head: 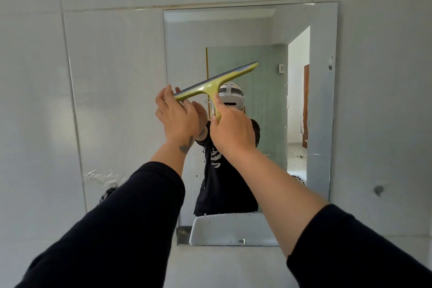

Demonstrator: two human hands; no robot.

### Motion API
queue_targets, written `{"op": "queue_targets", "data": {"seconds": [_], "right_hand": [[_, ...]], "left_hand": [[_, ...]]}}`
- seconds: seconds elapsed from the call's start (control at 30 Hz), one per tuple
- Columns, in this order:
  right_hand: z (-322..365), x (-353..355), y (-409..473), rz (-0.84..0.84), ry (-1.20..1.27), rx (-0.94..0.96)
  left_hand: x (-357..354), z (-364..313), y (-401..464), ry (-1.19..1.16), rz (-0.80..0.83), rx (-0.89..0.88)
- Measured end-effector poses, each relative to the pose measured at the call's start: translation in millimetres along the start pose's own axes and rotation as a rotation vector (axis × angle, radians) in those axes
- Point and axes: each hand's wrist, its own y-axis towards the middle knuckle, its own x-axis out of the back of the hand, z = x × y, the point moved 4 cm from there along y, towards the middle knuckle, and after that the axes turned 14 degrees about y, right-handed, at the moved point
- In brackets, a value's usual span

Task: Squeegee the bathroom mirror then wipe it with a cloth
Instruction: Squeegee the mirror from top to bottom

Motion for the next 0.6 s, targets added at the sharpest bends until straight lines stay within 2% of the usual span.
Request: {"op": "queue_targets", "data": {"seconds": [0.13,0.33,0.6], "right_hand": [[-9,6,0,0.036,-0.064,0.022],[-29,37,-4,0.063,-0.216,0.091],[-52,66,-15,0.093,-0.341,0.095]], "left_hand": [[0,2,4,0.291,0.002,-0.082],[-8,-8,19,0.558,0.169,-0.438],[-7,-8,24,0.7,0.227,-0.517]]}}
